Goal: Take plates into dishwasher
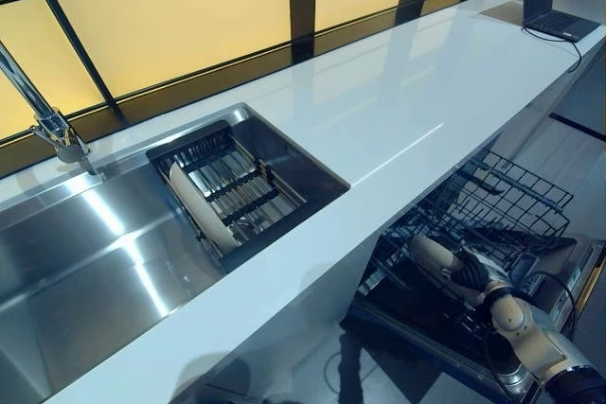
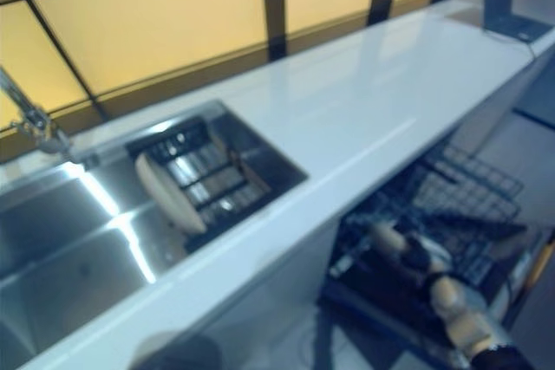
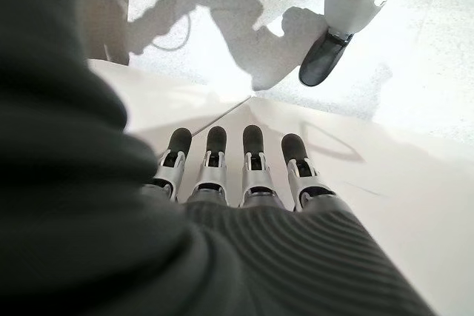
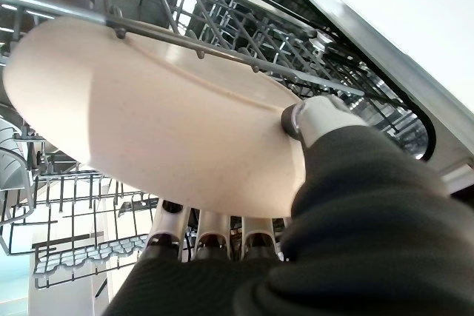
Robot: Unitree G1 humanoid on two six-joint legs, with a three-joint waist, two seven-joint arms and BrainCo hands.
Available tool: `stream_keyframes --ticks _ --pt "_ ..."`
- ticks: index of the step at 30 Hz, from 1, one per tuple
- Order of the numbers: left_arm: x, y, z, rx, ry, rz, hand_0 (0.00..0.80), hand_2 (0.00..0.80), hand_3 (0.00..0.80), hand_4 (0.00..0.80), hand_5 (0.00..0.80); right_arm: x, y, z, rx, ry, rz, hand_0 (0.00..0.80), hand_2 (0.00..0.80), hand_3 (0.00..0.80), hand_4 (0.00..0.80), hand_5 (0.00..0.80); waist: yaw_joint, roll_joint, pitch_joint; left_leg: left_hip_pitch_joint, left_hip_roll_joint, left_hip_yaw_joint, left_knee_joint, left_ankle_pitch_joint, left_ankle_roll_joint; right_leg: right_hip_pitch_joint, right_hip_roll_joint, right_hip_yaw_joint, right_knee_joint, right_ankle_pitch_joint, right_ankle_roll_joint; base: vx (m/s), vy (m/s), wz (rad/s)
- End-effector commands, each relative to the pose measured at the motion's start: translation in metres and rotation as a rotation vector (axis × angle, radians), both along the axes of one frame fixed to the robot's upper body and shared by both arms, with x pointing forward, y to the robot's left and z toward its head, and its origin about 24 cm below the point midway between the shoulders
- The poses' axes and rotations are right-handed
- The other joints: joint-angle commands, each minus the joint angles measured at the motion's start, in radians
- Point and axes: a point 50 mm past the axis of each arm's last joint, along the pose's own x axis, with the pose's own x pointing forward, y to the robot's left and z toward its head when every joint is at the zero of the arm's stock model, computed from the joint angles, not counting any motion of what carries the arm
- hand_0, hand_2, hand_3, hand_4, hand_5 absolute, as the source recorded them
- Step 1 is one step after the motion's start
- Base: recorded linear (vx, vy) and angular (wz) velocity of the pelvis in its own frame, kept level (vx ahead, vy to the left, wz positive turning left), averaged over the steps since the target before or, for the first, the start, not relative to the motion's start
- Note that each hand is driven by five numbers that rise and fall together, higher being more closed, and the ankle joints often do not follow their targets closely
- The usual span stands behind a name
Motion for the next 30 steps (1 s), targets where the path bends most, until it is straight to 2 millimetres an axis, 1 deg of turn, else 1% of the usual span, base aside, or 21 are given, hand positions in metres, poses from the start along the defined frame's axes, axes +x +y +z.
stream_keyframes --ticks 1,5,10,17,30 --pt "0.011 0.001 0.006 0.043 -0.014 -0.083 0.0 0.0 0.0 0.0 0.0 0.006 0.012 -0.008 -0.002 0.038 0.026 0.8 0.8 0.8 0.8 0.8 0.012 -0.036 -0.011 -0.111 -0.014 0.041 -0.006 0.05 0.005 0.047 0.029 -0.016 0.043 -0.11 0.035 0.0 0.0 0.0" --pt "0.01 0.001 0.006 0.044 -0.011 -0.081 0.0 0.0 0.0 0.0 0.0 0.007 0.009 -0.009 -0.014 0.053 0.008 0.8 0.8 0.8 0.8 0.8 0.018 -0.035 -0.013 -0.109 -0.014 0.04 -0.006 0.049 0.005 0.048 0.028 -0.021 0.043 -0.11 0.034 0.003 0.001 0.01" --pt "0.008 0.003 0.005 0.045 -0.009 -0.074 0.0 0.0 0.0 0.0 0.0 0.01 0.005 -0.009 -0.026 0.064 -0.021 0.8 0.8 0.8 0.8 0.8 0.029 -0.035 -0.01 -0.106 -0.013 0.045 -0.006 0.047 0.004 0.05 0.022 -0.04 0.043 -0.109 0.037 0.001 0.004 0.01" --pt "0.009 0.006 0.006 0.047 -0.008 -0.074 0.0 0.0 0.0 0.0 0.0 0.012 0.002 -0.013 -0.054 0.112 -0.046 0.8 0.8 0.8 0.8 0.8 0.039 -0.036 -0.01 -0.102 -0.016 0.046 -0.006 0.043 0.006 0.05 0.018 -0.049 0.041 -0.107 0.038 0.0 0.0 0.0" --pt "0.015 0.006 0.009 0.052 -0.015 -0.079 0.0 0.0 0.0 0.0 0.0 0.01 -0.011 -0.03 -0.06 0.257 -0.127 0.8 0.8 0.8 0.8 0.8 0.05 -0.038 -0.004 -0.101 -0.019 0.038 -0.006 0.041 0.008 0.047 0.019 -0.055 0.043 -0.104 0.036 -0.002 -0.001 0.01"
